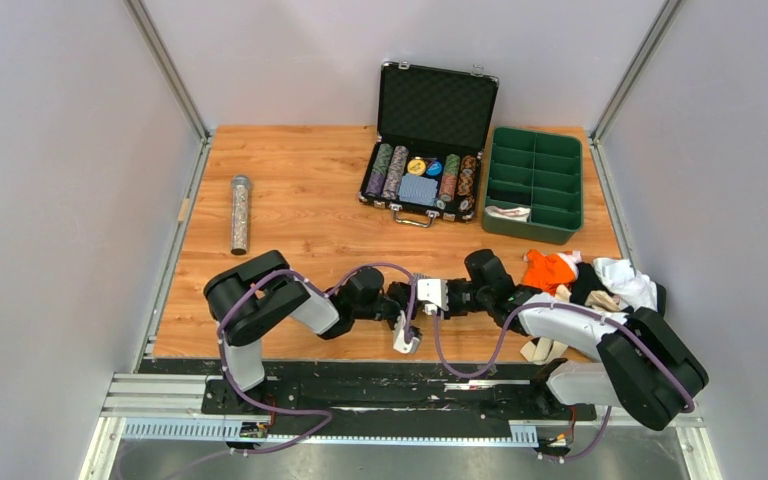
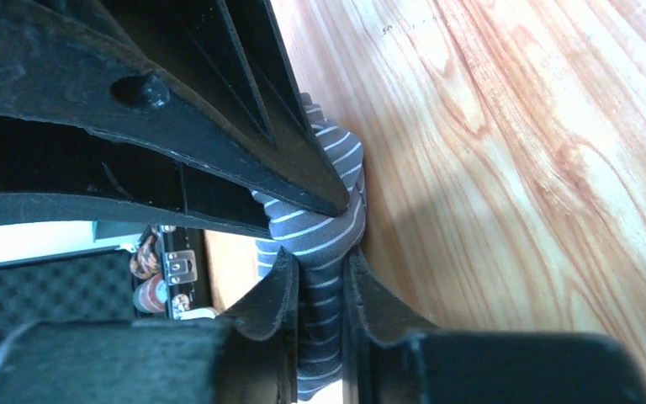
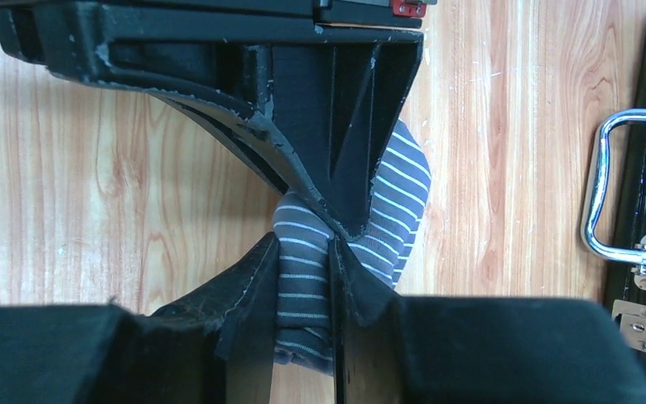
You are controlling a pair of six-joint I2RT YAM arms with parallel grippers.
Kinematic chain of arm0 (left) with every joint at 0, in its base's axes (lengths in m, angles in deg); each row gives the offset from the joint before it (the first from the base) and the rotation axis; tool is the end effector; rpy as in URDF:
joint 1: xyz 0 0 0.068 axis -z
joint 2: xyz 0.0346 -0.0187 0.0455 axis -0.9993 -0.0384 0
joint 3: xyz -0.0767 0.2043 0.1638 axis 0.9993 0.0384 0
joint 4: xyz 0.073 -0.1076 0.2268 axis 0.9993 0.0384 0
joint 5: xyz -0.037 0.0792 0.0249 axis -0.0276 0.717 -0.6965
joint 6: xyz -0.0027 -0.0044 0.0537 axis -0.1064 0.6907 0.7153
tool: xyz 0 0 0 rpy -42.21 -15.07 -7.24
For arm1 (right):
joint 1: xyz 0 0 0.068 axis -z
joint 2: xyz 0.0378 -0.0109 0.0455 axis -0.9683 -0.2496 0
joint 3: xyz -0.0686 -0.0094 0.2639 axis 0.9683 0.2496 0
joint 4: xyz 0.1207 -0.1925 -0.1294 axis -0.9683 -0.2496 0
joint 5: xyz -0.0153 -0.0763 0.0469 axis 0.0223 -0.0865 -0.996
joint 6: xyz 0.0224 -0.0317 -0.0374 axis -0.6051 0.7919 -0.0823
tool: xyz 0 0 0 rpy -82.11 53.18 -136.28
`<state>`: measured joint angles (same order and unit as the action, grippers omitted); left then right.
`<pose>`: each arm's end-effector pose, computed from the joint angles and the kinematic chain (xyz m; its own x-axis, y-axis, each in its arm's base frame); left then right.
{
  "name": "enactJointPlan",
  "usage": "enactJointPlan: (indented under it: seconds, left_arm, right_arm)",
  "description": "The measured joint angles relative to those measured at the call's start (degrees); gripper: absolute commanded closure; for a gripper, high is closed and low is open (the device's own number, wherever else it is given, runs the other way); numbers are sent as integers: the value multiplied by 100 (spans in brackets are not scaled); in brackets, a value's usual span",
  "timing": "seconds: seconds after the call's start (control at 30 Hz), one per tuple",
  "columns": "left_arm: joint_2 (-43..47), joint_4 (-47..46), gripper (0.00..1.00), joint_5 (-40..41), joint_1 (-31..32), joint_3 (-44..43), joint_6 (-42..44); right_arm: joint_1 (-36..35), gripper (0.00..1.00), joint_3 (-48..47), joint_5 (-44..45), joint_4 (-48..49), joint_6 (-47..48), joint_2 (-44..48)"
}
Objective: Roll the underwear
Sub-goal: Roll the underwear to the center of the board.
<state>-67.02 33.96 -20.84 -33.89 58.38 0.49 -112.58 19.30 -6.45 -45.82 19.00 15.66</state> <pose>0.1684 -0.2571 0.1016 0.8465 0.3078 -0.4344 0.5151 -0.2672 0.8144 0.1683 0.1488 0.1491 0.3160 -0.6405 -0.7000 -0.9268 -0.0505 -0.3723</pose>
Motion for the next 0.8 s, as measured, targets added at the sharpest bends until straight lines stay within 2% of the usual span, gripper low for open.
enactJointPlan:
  seconds: [0.1, 0.13, 0.2, 0.23, 0.33, 0.47, 0.57, 0.67, 0.73, 0.8]
  left_arm:
    - [61, 304, 100, 7, 0, -96, 66]
    - [94, 437, 100, 11, 0, -144, 79]
    - [179, 769, 100, 39, 0, -267, 105]
    - [232, 966, 100, 46, 0, -323, 118]
    - [468, 1912, 100, 22, -35, -612, 251]
    - [684, 3825, 100, -190, -181, -1377, 457]
    - [507, 5617, 100, -446, -337, -2422, 505]
    - [-177, 7547, 100, -822, -463, -3899, 468]
    - [-743, 8633, 100, -1150, -538, -4881, 313]
    - [-1150, 9307, 100, -1471, -621, -5495, 140]
  right_arm:
    - [0, 51, 0, 50, -20, -55, 24]
    - [0, 46, 2, 74, -81, -122, 81]
    - [52, 21, 7, 107, -348, -245, 337]
    - [131, 13, 7, 90, -564, -306, 568]
    - [640, 2, -31, 42, -1266, -492, 1582]
    - [1200, 0, -260, 74, -2035, -846, 2778]
    - [1471, 1, -470, 179, -2498, -1252, 3226]
    - [1617, 2, -658, 337, -2898, -1709, 3359]
    - [1646, 7, -767, 446, -3136, -2002, 3375]
    - [1650, 18, -887, 483, -3416, -2181, 3375]
